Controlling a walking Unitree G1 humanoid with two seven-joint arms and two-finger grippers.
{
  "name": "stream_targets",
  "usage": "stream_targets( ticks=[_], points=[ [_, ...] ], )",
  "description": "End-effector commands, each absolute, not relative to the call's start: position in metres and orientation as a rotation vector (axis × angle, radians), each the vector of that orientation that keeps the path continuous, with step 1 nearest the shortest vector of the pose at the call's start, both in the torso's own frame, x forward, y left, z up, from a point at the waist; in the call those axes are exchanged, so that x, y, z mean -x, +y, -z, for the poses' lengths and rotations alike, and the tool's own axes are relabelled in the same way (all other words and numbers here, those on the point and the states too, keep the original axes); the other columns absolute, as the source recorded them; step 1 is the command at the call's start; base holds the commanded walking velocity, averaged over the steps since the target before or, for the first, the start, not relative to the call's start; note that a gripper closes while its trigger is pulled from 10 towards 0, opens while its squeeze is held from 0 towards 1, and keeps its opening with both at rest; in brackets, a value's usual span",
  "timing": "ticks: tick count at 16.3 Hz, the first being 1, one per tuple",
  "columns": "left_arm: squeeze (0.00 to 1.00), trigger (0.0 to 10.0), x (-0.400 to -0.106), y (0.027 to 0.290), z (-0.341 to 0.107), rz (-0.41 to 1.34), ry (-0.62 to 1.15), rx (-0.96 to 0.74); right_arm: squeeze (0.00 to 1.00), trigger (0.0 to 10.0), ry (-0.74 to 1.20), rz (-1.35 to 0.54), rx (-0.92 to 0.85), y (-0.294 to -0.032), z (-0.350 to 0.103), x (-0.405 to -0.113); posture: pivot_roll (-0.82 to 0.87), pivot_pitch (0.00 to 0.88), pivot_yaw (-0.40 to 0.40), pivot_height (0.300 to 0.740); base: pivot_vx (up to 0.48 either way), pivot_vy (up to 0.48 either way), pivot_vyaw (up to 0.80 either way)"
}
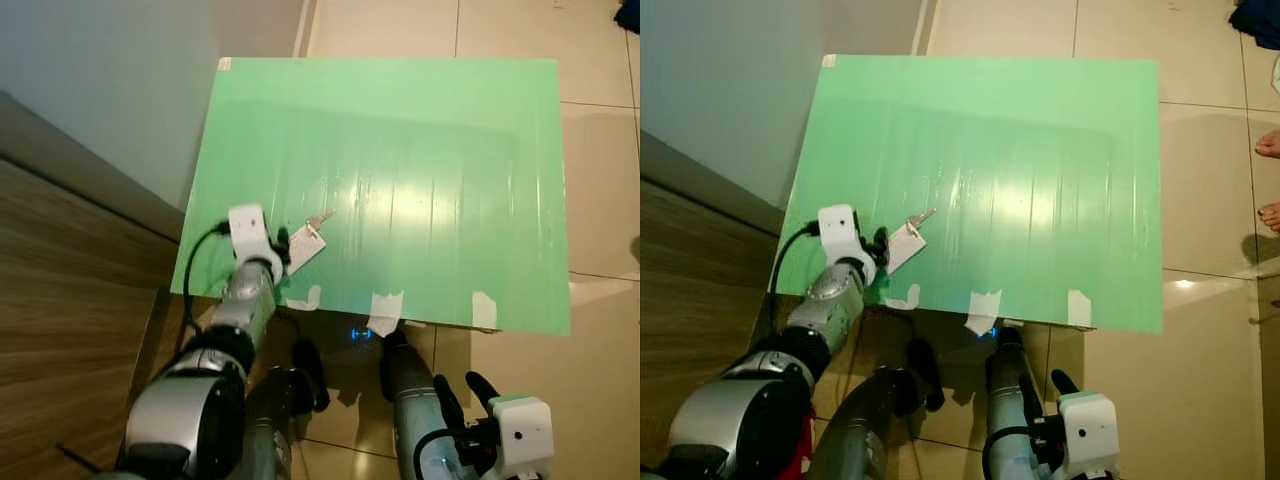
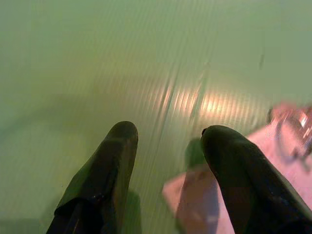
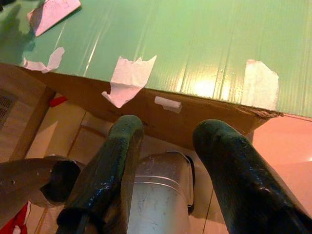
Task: Hang keys on a hook
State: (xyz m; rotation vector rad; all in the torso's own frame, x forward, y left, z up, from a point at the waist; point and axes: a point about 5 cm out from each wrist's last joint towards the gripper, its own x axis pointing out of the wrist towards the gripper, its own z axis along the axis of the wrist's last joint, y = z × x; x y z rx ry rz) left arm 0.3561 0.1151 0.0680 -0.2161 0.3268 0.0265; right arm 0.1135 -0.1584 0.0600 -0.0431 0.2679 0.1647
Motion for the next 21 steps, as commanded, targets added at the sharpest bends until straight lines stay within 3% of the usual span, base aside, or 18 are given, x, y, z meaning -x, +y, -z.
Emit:
stream_targets(
  ticks=[1, 6, 11, 14, 17, 21],
  points=[
    [0.00, 10.0, -0.347, 0.115, -0.054, -0.037, 0.386, 0.246, 0.00, 10.0, 0.317, -0.179, 0.032, -0.157, -0.052, -0.105, -0.45, 0.397, 0.148, 0.727, 0.000, 0.000, 0.00],
    [0.00, 10.0, -0.340, 0.096, -0.052, 0.025, 0.373, 0.270, 0.00, 10.0, 0.316, -0.189, 0.035, -0.157, -0.049, -0.109, -0.45, 0.386, 0.147, 0.727, 0.000, 0.000, 0.00],
    [0.00, 10.0, -0.323, 0.101, -0.042, 0.010, 0.363, 0.251, 0.00, 10.0, 0.316, -0.193, 0.034, -0.156, -0.047, -0.109, -0.43, 0.379, 0.151, 0.727, 0.000, 0.000, 0.00],
    [0.00, 10.0, -0.322, 0.096, -0.057, 0.052, 0.228, 0.284, 0.00, 10.0, 0.313, -0.202, 0.031, -0.155, -0.046, -0.113, -0.42, 0.374, 0.148, 0.727, 0.000, 0.000, 0.00],
    [0.00, 10.0, -0.321, 0.095, -0.054, 0.117, 0.214, 0.146, 0.00, 10.0, 0.309, -0.205, 0.035, -0.155, -0.046, -0.115, -0.43, 0.372, 0.145, 0.727, 0.000, 0.000, 0.00],
    [0.00, 10.0, -0.324, 0.087, -0.041, 0.162, 0.343, 0.073, 0.00, 10.0, 0.302, -0.208, 0.042, -0.155, -0.045, -0.118, -0.44, 0.362, 0.154, 0.727, 0.000, 0.000, 0.00]
  ],
)
